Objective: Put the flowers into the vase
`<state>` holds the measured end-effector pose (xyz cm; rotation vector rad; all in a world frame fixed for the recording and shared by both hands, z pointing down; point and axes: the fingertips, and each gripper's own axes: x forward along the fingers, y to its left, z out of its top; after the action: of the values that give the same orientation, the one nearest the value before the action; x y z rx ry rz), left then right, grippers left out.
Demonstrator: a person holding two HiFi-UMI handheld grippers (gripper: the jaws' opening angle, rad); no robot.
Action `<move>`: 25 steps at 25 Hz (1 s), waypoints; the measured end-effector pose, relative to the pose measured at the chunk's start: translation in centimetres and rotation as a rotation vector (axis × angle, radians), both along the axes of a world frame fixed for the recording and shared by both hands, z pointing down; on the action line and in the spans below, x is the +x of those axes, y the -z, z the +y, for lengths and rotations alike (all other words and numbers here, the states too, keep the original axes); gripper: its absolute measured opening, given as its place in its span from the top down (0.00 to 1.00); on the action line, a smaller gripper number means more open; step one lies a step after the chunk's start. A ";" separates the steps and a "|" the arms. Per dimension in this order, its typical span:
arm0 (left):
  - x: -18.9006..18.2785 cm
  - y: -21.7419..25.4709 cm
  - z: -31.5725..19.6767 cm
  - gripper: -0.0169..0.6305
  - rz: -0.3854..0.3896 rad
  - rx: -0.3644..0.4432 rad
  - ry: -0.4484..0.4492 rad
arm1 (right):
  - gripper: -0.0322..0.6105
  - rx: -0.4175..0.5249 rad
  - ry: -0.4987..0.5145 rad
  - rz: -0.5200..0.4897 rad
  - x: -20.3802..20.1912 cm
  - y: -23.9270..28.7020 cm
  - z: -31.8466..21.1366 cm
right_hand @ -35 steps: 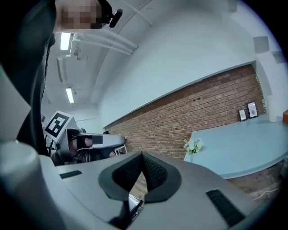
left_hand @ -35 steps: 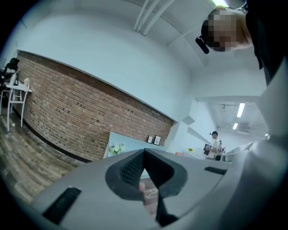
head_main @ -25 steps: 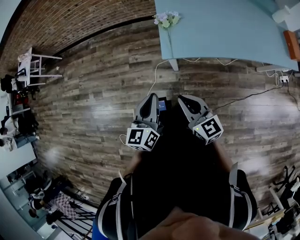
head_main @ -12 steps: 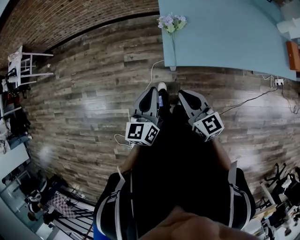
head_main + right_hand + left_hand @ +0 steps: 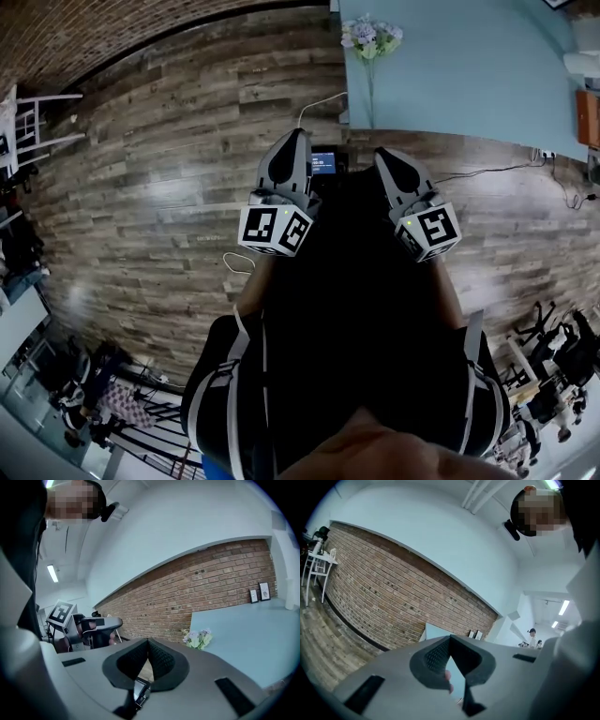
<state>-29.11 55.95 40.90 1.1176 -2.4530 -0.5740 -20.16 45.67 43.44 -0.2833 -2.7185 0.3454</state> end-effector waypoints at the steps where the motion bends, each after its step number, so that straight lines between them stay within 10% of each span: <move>1: -0.5 -0.2 0.0 0.93 0.007 0.000 -0.011 | 0.92 0.013 -0.005 0.012 -0.5 -0.2 0.2; 25: -10.4 -1.1 -15.3 0.93 -0.009 -0.156 -0.046 | 0.92 -0.024 0.064 0.187 -12.7 -6.9 -12.4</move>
<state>-39.55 40.67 42.04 1.1116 -2.4257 -0.3576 -32.82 33.24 50.32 -0.3266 -2.5177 0.3680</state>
